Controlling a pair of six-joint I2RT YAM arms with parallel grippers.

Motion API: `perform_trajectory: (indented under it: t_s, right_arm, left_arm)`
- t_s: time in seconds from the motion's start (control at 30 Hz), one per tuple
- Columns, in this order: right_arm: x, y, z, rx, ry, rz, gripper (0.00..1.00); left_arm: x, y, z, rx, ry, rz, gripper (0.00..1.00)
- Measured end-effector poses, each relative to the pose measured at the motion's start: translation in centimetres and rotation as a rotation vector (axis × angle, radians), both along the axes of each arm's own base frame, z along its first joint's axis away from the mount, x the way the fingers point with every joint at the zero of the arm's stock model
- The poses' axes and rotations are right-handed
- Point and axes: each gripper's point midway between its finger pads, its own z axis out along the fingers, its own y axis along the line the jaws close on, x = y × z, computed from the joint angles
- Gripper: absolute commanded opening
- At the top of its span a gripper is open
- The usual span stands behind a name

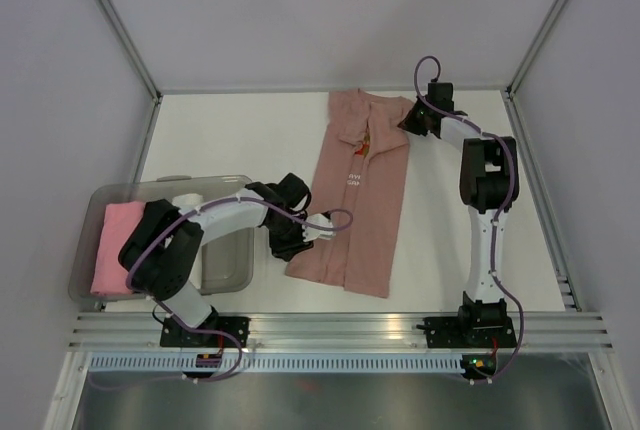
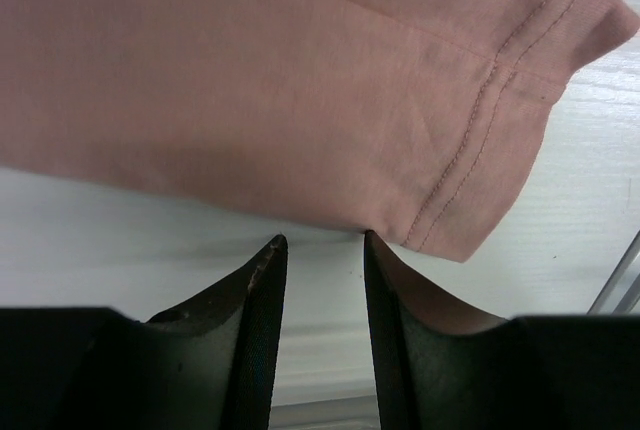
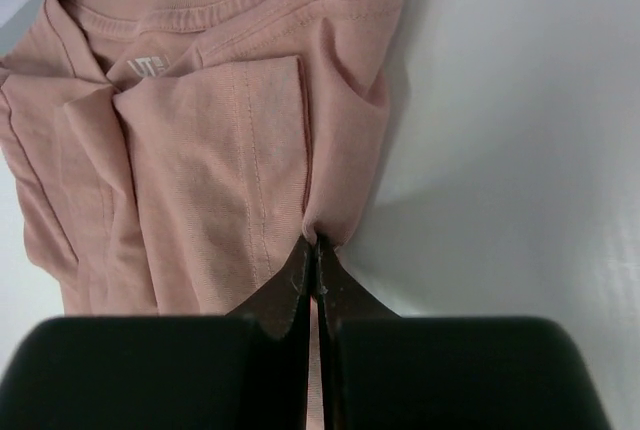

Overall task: Roll the t-shirts
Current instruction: Fold the tshirt

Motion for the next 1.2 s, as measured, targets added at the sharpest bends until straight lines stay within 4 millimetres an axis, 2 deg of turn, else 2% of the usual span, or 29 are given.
perform_trajectory:
  t_s: [0.07, 0.17, 0.2, 0.33, 0.43, 0.57, 0.67, 0.77, 0.8, 0.83, 1.0, 1.07, 1.13, 1.2]
  right_arm:
    - [0.0, 1.2, 0.0, 0.010, -0.003, 0.029, 0.06]
    - [0.1, 2.5, 0.0, 0.021, -0.009, 0.059, 0.17]
    - [0.1, 2.7, 0.1, 0.021, -0.010, 0.064, 0.25]
    - [0.4, 2.7, 0.7, 0.000, -0.012, 0.074, 0.41]
    - [0.7, 1.7, 1.2, -0.022, -0.010, 0.058, 0.45]
    - [1.2, -1.6, 2.1, -0.073, -0.017, 0.012, 0.46]
    - [1.8, -4.2, 4.1, -0.125, -0.040, -0.017, 0.45]
    - [0.8, -5.7, 6.7, -0.157, -0.060, -0.026, 0.44]
    - [-0.1, -5.8, 7.5, -0.166, -0.071, -0.029, 0.43]
    - [-1.9, -5.7, 8.0, -0.170, -0.054, -0.030, 0.43]
    - [-12.5, -5.0, 9.5, -0.206, 0.037, -0.040, 0.43]
    - [-16.6, -4.3, 9.5, -0.230, 0.090, -0.025, 0.44]
    - [-19.7, -3.3, 9.1, -0.241, 0.124, -0.002, 0.44]
    - [-23.6, -2.3, 7.9, -0.243, 0.181, 0.030, 0.44]
  left_arm:
    - [-0.3, -0.4, -0.1, -0.006, -0.033, -0.028, 0.43]
    - [-0.5, -0.9, -0.1, -0.017, -0.056, -0.046, 0.44]
    - [-0.5, -1.0, -0.1, -0.017, -0.059, -0.049, 0.44]
    - [-0.3, -1.5, 0.0, -0.023, -0.084, -0.062, 0.44]
    - [-0.2, -1.6, 0.0, -0.026, -0.087, -0.058, 0.44]
    - [-0.5, -1.5, 0.1, -0.027, -0.087, -0.058, 0.44]
    - [-1.0, -1.1, 0.2, -0.015, -0.074, -0.060, 0.43]
    - [-1.2, -0.8, 0.5, -0.008, -0.072, -0.059, 0.43]
    - [-1.1, -0.7, 0.7, -0.004, -0.078, -0.057, 0.43]
    - [-1.0, -0.6, 0.9, 0.000, -0.089, -0.051, 0.43]
    - [-0.2, -0.9, 2.5, -0.013, -0.126, 0.026, 0.43]
    - [0.1, -1.1, 3.1, -0.024, -0.134, 0.067, 0.43]
    - [0.4, -1.3, 3.7, -0.034, -0.147, 0.107, 0.43]
    - [0.5, -1.3, 4.5, -0.048, -0.161, 0.142, 0.43]
